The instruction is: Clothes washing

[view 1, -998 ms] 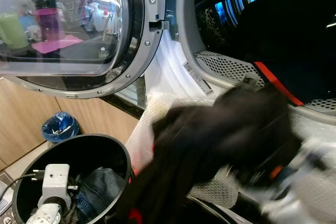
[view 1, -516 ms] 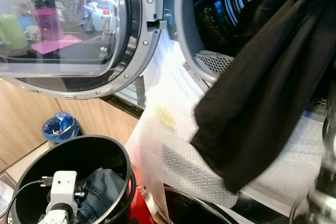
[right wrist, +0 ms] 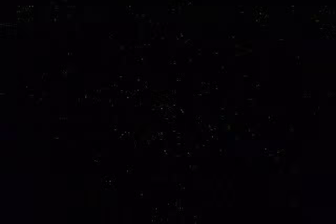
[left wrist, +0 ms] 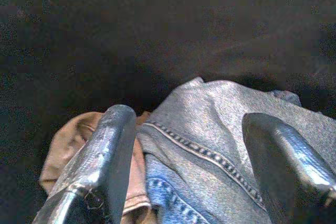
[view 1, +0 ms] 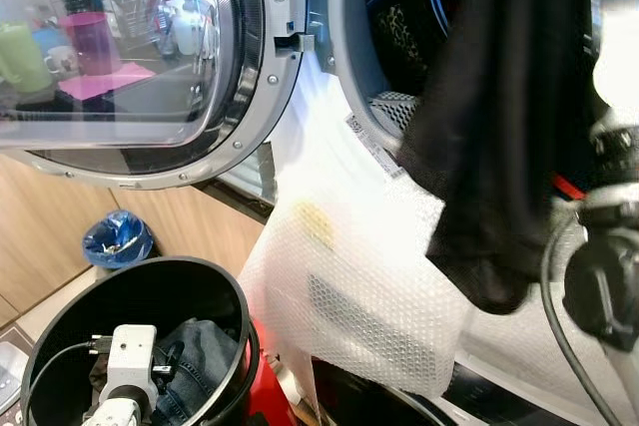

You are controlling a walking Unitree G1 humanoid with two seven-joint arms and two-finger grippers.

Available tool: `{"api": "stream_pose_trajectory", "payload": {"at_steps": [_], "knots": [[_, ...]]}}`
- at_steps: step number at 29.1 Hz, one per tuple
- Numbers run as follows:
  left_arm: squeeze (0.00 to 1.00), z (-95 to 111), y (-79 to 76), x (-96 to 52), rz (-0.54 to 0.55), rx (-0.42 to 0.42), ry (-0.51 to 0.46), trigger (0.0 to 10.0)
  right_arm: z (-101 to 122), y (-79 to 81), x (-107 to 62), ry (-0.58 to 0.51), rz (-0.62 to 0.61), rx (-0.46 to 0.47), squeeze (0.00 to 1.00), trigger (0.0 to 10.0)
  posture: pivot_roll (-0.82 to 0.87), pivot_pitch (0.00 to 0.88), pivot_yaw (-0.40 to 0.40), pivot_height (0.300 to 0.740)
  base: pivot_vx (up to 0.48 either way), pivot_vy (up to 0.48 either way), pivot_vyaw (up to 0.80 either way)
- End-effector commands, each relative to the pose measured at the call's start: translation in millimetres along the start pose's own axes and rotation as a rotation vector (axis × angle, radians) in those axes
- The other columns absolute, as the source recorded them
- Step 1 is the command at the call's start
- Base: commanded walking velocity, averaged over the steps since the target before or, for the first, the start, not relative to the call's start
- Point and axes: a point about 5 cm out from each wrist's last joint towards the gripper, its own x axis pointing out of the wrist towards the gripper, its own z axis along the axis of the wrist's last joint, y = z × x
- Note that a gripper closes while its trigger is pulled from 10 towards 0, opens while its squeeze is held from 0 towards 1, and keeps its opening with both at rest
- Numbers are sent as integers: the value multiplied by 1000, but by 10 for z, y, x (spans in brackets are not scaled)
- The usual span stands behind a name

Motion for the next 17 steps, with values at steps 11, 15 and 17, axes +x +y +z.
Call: {"api": "stream_pose_trajectory", "payload": {"at_steps": [11, 15, 17], "knots": [[0, -69, -81, -19, -12, -5, 9, 10000, 553, -310, -4, 15, -809, -548, 0, 0, 73, 0, -20, 740, 0, 0, 0], [0, -85, -56, -34, 6, -9, 9, 10000, 754, -362, -88, -35, -912, -656, 0, 0, 72, 0, -24, 740, 0, 0, 0], [0, -92, -55, -38, 9, -12, 11, 10000, 758, -392, -118, -15, -934, -724, 0, 0, 66, 0, -20, 740, 0, 0, 0]]}}
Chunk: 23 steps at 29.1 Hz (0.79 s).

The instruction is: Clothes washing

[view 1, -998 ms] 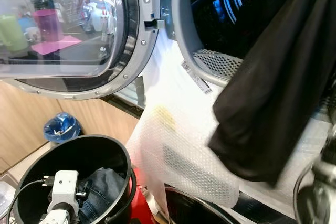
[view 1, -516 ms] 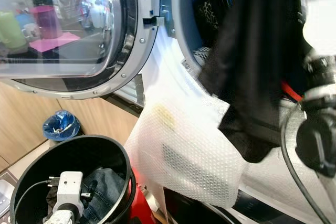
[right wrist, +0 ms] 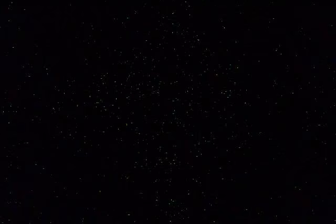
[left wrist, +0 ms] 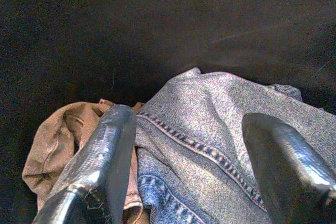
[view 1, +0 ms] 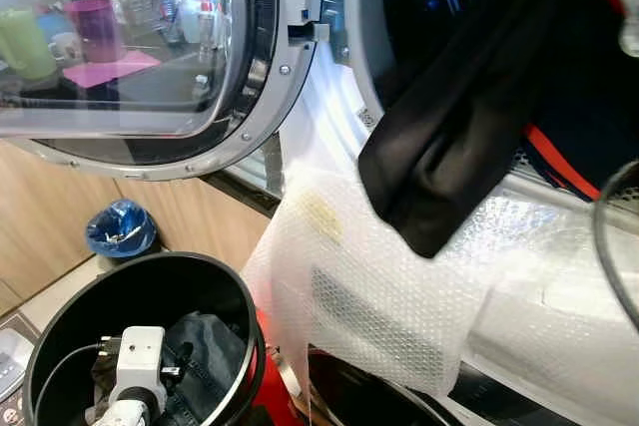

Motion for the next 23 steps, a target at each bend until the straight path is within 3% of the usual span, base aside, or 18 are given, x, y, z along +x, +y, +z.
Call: {"api": "stream_pose_trajectory", "payload": {"at_steps": [1, 4, 5, 6, 7, 9, 11, 12, 15, 23], "knots": [[0, -79, -6, -29, 0, 9, 26, 10000, 86, 91, -14, -36, 13, -78, 0, 0, 61, 0, -16, 740, 0, 0, 0], [0, -95, -34, -29, -17, 10, 35, 10000, -83, 52, -18, 8, 0, -150, 0, 0, 61, 0, -16, 740, 0, 0, 0], [0, -110, -81, -36, -41, 12, 42, 10000, -248, -41, -19, 53, -30, -199, 0, 7765, 55, 0, -7, 740, 0, 0, 0], [0, -115, -104, -41, -53, 16, 44, 10000, -329, -111, -19, 74, -52, -214, 0, 9922, 55, 0, -6, 740, 0, 0, 0], [0, -115, -104, -41, -53, 16, 44, 10000, -329, -111, -19, 74, -52, -214, 0, 9922, 55, 0, -6, 740, 0, 0, 0], [0, -124, -116, -54, -60, 15, 47, 10000, -539, -244, -33, 126, -58, -234, 0, 10000, 51, 0, -1, 740, 0, 0, 0], [0, -129, -116, -58, -61, 17, 49, 10000, -575, -241, -39, 133, -41, -257, 0, 10000, 49, 0, 2, 740, 0, 0, 0], [0, -132, -113, -60, -63, 21, 52, 10000, -624, -255, -47, 139, -37, -279, 1000, 10000, 47, 0, 5, 740, 0, 0, 0], [0, -136, -110, -65, -64, 18, 54, 10000, -684, -274, -57, 149, -23, -324, 1000, 10000, 45, 0, 9, 740, 0, 0, 0], [0, -140, -125, -74, -75, 20, 59, 10000, -672, -273, -50, 143, 31, -287, 1000, 10000, 34, 0, 20, 740, 0, 0, 0]]}}
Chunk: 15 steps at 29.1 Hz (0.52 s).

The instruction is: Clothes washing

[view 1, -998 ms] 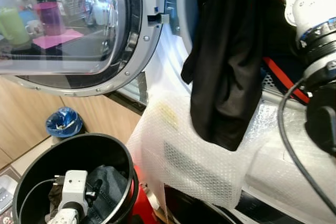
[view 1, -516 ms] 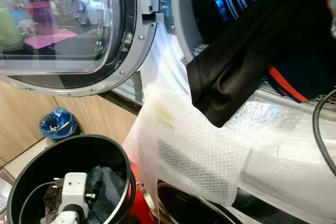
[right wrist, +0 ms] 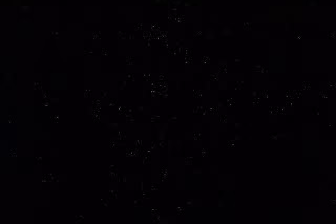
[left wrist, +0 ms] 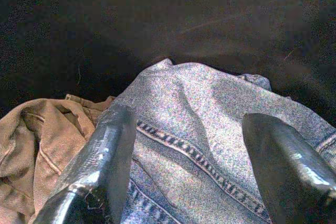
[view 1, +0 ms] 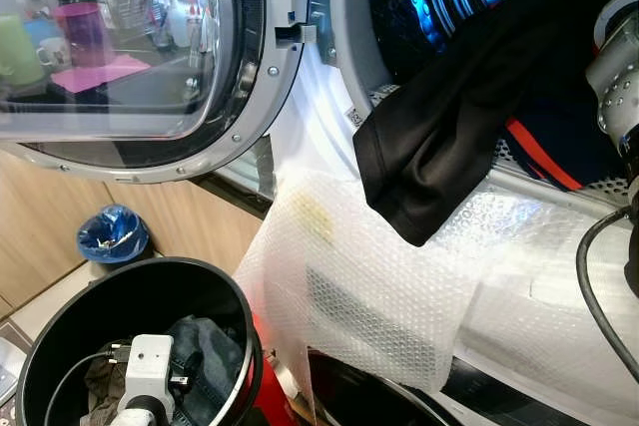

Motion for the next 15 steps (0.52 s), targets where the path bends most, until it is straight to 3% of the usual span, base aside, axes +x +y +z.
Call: {"api": "stream_pose_trajectory", "payload": {"at_steps": [1, 9, 15], "knots": [[0, -63, -3, -31, -9, 19, 34, 10000, 75, 32, -3, -39, 36, -33, 1000, 10000, 34, 0, 20, 740, 0, 0, 0], [0, -57, -29, -17, -20, 17, 36, 10000, 67, 108, -12, -37, 168, -75, 1000, 10000, 19, 0, 28, 740, 0, 0, 0], [0, -56, -28, -19, -20, 13, 36, 10000, 199, -43, 11, -81, 155, -87, 1000, 10000, 26, 0, 30, 740, 0, 0, 0]]}}
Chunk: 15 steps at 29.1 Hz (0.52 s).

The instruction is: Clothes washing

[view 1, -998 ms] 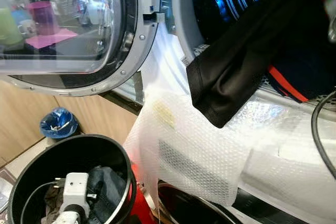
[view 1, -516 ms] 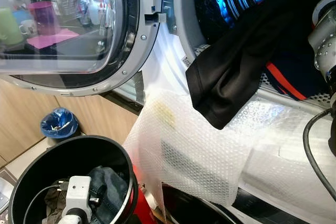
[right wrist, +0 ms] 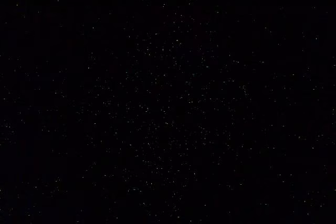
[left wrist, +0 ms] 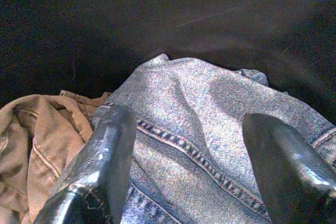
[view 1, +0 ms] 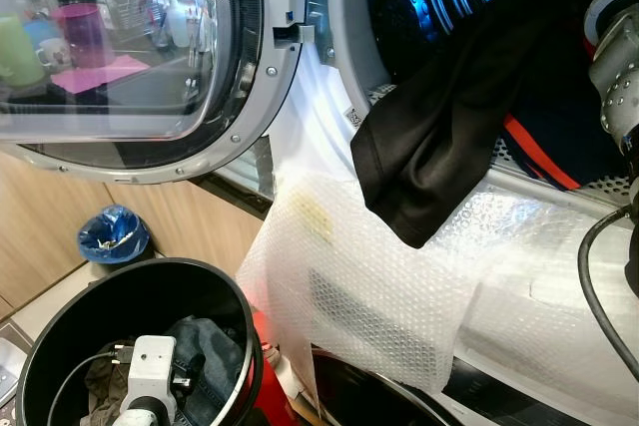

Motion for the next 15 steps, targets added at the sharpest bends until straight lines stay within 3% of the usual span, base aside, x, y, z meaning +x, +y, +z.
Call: {"api": "stream_pose_trajectory", "payload": {"at_steps": [1, 4, 7, 8, 12, 14, 15], "knots": [[0, -42, 2, -26, -8, 15, 21, 10000, 120, -91, 0, -38, 17, -23, 1000, 10000, 28, 0, 28, 740, 0, 0, 0], [0, -47, 2, -28, -9, 16, 22, 10000, 123, -117, -1, -38, 27, -44, 1000, 10000, 26, 0, 26, 740, 0, 0, 0], [0, -60, 7, -34, -16, 17, 26, 10000, 85, -310, -14, -37, -34, -82, 1000, 10000, 23, 0, 26, 740, 0, 0, 0], [0, -67, 12, -37, -18, 16, 30, 10000, 8, -329, -19, -11, -23, -43, 1000, 10000, 26, 0, 29, 740, 0, 0, 0], [0, -35, 41, -23, -23, 19, 27, 10000, -130, -111, -19, 32, 92, -4, 1000, 10000, 19, 0, 39, 740, 0, 0, 0], [0, -26, 49, -13, -21, 19, 26, 10000, -59, -128, -11, -5, 35, 2, 0, 10000, 19, 0, 39, 740, 0, 0, 0], [0, -21, 51, -8, -21, 19, 25, 10000, -27, -134, -9, -19, 19, 12, 0, 10000, 28, 0, 41, 740, 0, 0, 0]]}}
